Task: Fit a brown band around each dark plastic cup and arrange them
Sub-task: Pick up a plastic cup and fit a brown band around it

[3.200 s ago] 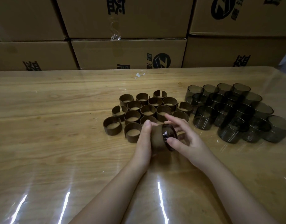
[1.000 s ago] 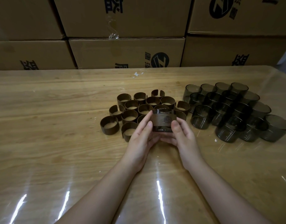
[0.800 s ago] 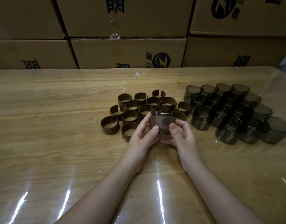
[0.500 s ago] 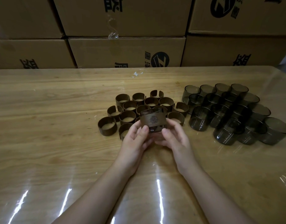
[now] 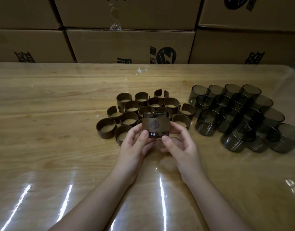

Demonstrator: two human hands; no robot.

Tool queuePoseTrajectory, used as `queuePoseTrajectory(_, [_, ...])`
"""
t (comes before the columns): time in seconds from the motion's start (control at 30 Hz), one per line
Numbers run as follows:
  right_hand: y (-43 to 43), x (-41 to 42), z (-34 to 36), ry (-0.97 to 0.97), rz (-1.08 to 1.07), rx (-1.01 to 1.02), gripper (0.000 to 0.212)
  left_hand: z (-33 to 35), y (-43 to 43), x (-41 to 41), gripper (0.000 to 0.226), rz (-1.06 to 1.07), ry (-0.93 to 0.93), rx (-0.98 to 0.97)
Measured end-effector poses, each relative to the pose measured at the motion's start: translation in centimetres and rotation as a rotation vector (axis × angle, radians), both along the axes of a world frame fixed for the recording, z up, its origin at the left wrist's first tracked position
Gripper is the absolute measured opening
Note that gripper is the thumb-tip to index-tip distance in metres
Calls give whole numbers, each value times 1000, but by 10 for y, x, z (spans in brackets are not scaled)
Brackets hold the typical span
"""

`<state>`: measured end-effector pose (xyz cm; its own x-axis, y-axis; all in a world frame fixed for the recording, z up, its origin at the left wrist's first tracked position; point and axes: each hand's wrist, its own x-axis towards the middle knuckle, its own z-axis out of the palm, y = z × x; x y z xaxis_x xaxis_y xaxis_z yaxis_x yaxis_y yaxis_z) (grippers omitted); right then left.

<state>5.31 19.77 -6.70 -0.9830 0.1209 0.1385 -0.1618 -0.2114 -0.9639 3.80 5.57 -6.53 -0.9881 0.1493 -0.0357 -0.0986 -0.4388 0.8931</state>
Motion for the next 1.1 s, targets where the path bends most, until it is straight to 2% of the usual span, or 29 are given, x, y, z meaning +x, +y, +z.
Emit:
queuePoseTrajectory(0.17, [5, 0, 2, -30, 7, -46, 45, -2, 2, -2, 67, 31, -21, -33])
queuePoseTrajectory(0.33, [4, -1, 5, -39, 13, -51, 46, -3, 1, -3, 53, 25, -10, -47])
queuePoseTrajectory(0.63, [4, -2, 6, -25, 4, -29, 43, -2, -1, -3, 58, 0, 14, -86])
queuePoseTrajectory(0.87, [6, 0, 4, -6, 42, 62, 41, 4, -2, 0, 68, 66, 114, -239])
queuePoseTrajectory(0.93, [7, 0, 6, -42, 58, 56, 37, 12, -8, -1, 63, 74, 161, -281])
queuePoseTrajectory(1.1, [10, 0, 9, -139, 84, 34, 38, 47, -46, -15, 74, 314, 227, -367])
